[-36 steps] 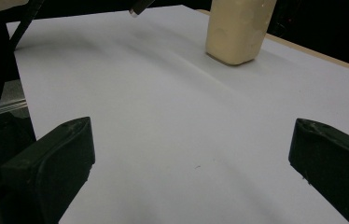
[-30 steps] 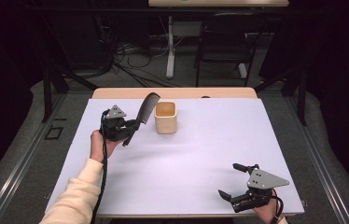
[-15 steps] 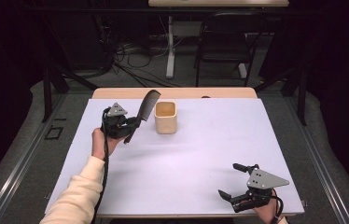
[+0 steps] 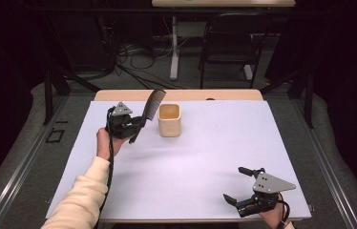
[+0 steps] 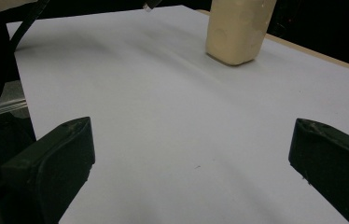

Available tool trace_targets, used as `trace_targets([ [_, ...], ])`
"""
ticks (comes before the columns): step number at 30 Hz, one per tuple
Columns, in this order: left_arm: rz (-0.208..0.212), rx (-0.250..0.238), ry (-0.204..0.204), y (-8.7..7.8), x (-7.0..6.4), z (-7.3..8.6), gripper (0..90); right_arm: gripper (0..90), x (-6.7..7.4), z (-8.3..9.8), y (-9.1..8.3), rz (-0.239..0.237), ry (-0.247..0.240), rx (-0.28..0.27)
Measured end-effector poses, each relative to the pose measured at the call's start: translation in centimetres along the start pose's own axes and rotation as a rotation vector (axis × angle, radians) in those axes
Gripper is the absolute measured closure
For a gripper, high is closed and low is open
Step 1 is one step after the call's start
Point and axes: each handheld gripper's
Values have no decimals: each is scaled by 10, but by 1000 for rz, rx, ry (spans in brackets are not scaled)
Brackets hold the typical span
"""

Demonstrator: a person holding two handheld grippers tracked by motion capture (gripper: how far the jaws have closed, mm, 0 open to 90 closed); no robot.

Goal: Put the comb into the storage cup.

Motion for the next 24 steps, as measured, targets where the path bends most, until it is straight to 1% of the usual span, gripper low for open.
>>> trace_targets([
  [15, -5, -18, 0, 3, 1, -8, 723, 0, 0, 0, 0, 0, 0, -1],
  [24, -1, -33, -11, 6, 1, -13, 723, 0, 0, 0, 0, -2, 2, -1],
])
Point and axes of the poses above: each handheld gripper's, and its own axes: y roughly forward along the jaws, z roughly out of its underside, x roughly to its left, and after that the axes turned 4 degrees about z, right-handed
